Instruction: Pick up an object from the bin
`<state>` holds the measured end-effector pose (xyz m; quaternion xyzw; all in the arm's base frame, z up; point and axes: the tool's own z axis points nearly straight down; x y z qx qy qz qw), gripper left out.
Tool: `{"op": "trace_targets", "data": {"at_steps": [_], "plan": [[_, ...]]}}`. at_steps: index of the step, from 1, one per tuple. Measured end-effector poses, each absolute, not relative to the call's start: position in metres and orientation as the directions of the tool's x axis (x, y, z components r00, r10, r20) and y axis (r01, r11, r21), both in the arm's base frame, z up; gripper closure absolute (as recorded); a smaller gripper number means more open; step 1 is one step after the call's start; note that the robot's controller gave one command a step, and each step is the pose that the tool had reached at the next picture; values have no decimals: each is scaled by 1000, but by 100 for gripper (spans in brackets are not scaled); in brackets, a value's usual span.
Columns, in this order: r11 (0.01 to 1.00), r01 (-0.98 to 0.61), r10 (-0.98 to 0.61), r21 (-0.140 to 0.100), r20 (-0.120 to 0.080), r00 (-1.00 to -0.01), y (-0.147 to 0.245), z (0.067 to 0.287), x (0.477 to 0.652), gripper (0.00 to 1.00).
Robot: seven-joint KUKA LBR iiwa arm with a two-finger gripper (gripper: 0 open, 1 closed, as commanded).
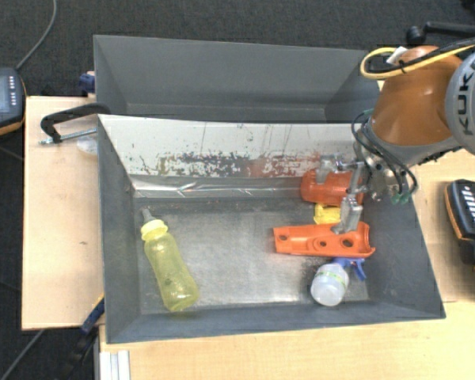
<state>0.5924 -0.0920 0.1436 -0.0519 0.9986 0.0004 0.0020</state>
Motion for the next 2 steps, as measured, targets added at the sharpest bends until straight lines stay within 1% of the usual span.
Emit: {"op": "trace_targets", "data": {"at_steps": [1, 2], "plan": [[989, -145, -145, 3, -5, -989, -98, 79, 568, 0], [987, -159, -159, 12, 8, -987, -97, 67, 558, 0]]}}
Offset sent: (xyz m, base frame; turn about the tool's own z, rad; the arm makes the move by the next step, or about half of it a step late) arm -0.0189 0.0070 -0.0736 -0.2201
